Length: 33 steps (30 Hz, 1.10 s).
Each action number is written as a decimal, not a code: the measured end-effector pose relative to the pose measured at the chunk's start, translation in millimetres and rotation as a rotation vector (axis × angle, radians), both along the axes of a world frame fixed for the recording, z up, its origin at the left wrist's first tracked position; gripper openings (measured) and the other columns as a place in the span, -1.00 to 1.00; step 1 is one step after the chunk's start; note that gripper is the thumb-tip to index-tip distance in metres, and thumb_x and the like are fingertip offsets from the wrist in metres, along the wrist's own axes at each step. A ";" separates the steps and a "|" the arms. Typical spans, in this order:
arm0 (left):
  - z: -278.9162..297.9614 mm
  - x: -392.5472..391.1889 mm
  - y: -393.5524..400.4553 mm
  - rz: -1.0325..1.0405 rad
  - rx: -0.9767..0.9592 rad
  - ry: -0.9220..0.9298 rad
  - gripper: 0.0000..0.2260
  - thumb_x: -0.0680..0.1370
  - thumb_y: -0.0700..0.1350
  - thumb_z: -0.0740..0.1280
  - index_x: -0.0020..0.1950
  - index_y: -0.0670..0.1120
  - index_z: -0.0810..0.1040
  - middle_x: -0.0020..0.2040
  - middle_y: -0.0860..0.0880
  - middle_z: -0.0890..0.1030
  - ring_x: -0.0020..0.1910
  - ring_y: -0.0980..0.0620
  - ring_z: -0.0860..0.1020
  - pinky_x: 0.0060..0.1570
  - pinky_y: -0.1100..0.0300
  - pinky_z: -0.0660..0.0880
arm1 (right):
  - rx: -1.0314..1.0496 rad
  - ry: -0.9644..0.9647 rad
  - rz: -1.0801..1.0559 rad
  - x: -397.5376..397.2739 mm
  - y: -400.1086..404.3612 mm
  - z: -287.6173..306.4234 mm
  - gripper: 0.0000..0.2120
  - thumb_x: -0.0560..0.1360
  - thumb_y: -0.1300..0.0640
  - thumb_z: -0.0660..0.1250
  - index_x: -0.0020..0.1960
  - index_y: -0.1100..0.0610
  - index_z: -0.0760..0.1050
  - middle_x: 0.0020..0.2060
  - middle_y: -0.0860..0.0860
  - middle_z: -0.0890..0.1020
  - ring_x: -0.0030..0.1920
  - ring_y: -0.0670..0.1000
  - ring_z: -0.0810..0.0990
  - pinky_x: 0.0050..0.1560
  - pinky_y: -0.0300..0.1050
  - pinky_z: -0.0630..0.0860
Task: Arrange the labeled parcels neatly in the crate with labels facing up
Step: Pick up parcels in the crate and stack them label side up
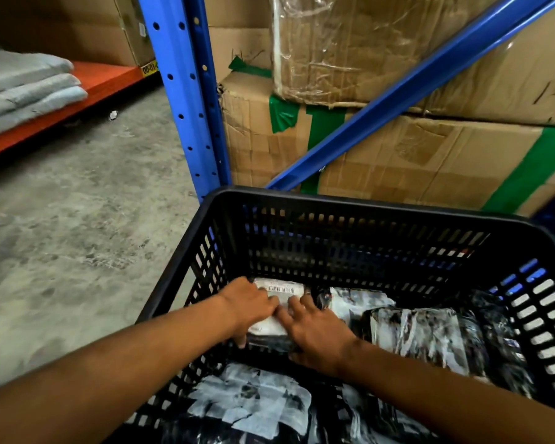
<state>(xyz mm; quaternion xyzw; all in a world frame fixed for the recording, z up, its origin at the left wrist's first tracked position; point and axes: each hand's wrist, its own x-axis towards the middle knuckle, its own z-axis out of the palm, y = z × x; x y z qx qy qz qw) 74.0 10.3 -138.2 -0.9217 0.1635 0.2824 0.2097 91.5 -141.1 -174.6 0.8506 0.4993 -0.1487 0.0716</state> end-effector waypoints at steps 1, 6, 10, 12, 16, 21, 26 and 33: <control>-4.5 -0.6 -3.0 0.013 0.018 0.018 -0.25 0.36 0.05 0.51 0.42 -0.15 0.23 0.32 -0.15 0.48 0.28 -0.15 0.48 0.22 -0.02 0.38 | -0.005 0.010 -0.001 -1.1 -1.3 -0.5 -0.27 0.50 0.03 0.32 0.52 0.19 0.03 0.40 0.24 0.26 0.40 0.25 0.23 0.20 0.18 0.47; -23.3 0.1 -19.7 0.013 0.174 -0.039 -0.45 0.46 -0.06 0.42 0.38 -0.18 0.33 0.27 -0.11 0.53 0.26 -0.13 0.49 0.25 -0.07 0.39 | 0.014 0.036 -0.009 0.1 -3.3 -3.1 -0.30 0.47 0.01 0.36 0.49 0.16 0.12 0.35 0.22 0.28 0.37 0.24 0.24 0.15 0.17 0.50; -31.9 -4.9 -5.5 0.154 0.090 0.043 -0.34 0.45 -0.14 0.44 0.47 -0.18 0.21 0.39 -0.19 0.42 0.39 -0.15 0.37 0.37 -0.01 0.28 | -0.033 0.050 0.023 -8.1 1.2 -10.7 -0.42 0.50 0.09 0.33 0.43 0.24 0.22 0.35 0.24 0.27 0.36 0.26 0.23 0.12 0.19 0.50; -28.3 -5.3 0.8 0.215 0.029 0.099 -0.39 0.50 -0.19 0.37 0.49 -0.16 0.19 0.44 -0.18 0.36 0.44 -0.14 0.30 0.41 0.01 0.21 | -0.012 0.080 0.014 -6.4 -0.8 -14.4 -0.48 0.50 0.13 0.31 0.41 0.25 0.28 0.35 0.23 0.29 0.36 0.23 0.25 0.13 0.16 0.50; -10.5 -8.3 -3.9 0.205 -0.001 0.189 -0.63 0.51 -0.25 0.31 0.32 -0.16 0.42 0.29 -0.14 0.50 0.19 -0.12 0.51 0.20 0.03 0.44 | 0.067 0.300 -0.144 10.1 -6.8 -0.9 -0.54 0.51 0.10 0.34 0.38 0.16 0.38 0.32 0.15 0.44 0.30 0.14 0.44 0.26 0.00 0.47; 29.0 -29.5 -8.3 0.263 0.021 0.595 -0.54 0.41 -0.09 0.46 0.28 -0.12 0.48 0.18 -0.06 0.53 0.05 -0.03 0.48 -0.12 0.17 0.43 | -0.046 0.538 -0.151 -2.5 -11.7 43.0 -0.60 0.52 -0.11 0.29 0.24 0.12 0.52 0.17 0.07 0.62 0.14 0.06 0.58 0.18 -0.01 0.53; 42.9 -50.2 -9.0 0.245 0.028 0.665 -0.28 0.36 0.04 0.48 0.47 -0.01 0.30 0.38 0.01 0.43 0.31 0.00 0.41 0.02 0.19 0.36 | -0.229 0.587 -0.012 -61.7 -15.7 64.7 -0.25 0.43 -0.39 0.18 0.41 0.11 0.30 0.28 0.10 0.47 0.22 0.13 0.48 0.12 0.02 0.48; 58.2 -41.6 0.9 0.295 -0.163 0.634 -0.39 0.33 0.04 0.51 0.34 0.05 0.40 0.18 0.12 0.53 -0.07 0.11 0.47 -0.13 0.27 0.39 | 0.043 0.618 -0.029 -34.5 -22.5 66.5 -0.51 0.54 -0.27 0.11 0.26 0.05 0.44 0.01 0.04 0.64 -0.04 0.01 0.63 0.01 0.03 0.60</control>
